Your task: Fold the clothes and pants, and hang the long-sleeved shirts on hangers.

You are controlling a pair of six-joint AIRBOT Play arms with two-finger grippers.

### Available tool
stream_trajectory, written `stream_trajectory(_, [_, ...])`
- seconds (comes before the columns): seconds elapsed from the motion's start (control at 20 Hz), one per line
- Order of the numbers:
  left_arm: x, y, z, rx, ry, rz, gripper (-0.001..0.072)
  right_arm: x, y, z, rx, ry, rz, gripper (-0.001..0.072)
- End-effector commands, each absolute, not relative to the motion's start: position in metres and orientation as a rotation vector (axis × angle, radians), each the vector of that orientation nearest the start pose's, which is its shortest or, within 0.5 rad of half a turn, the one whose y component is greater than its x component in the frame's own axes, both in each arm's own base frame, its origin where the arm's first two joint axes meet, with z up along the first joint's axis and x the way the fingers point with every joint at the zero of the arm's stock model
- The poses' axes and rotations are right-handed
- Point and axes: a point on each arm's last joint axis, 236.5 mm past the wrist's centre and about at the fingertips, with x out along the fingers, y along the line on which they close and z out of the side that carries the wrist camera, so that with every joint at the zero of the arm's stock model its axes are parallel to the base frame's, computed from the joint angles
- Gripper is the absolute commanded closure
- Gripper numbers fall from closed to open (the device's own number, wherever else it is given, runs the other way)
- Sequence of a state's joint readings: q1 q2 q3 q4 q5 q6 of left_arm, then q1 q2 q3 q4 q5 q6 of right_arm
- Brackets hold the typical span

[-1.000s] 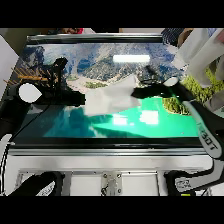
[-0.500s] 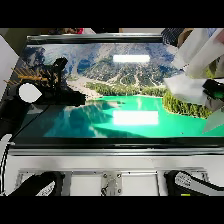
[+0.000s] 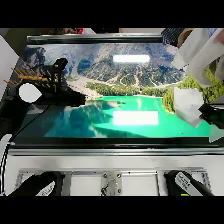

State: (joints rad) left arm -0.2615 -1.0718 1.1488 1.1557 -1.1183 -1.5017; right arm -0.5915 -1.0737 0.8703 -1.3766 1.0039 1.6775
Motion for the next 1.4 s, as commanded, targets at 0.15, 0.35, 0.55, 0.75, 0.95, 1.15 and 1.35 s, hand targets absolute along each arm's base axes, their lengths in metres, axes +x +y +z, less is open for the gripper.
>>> stream_trajectory(0.15, [0.335, -0.180, 0.101, -0.153, 1.087, -0.523, 0.0699, 0.261, -0.139, -0.021, 0.637, 1.237, -0.513, 0.0341])
stream_trajectory(0.35, [0.334, -0.180, 0.100, -0.152, 1.092, -0.524, 0.0699, 0.250, -0.132, 0.011, 0.609, 1.180, -0.508, 0.0036])
stream_trajectory(0.55, [0.328, -0.179, 0.098, -0.145, 1.116, -0.528, 0.0699, 0.245, -0.118, 0.083, 0.551, 0.927, -0.484, 0.0036])
stream_trajectory(0.75, [0.328, -0.179, 0.098, -0.146, 1.118, -0.529, 0.0698, 0.252, -0.054, 0.137, 0.539, 0.752, -0.240, 0.0037])
stream_trajectory(0.95, [0.329, -0.180, 0.098, -0.147, 1.111, -0.528, 0.0699, 0.258, 0.026, 0.163, 0.511, 0.715, 0.084, 0.0069])
stream_trajectory(1.15, [0.330, -0.181, 0.099, -0.153, 1.107, -0.531, 0.0699, 0.251, 0.076, 0.137, 0.467, 0.837, 0.260, 0.0472])
stream_trajectory(1.35, [0.330, -0.181, 0.099, -0.153, 1.107, -0.531, 0.0698, 0.240, 0.111, 0.106, 0.433, 0.967, 0.375, 0.0700])
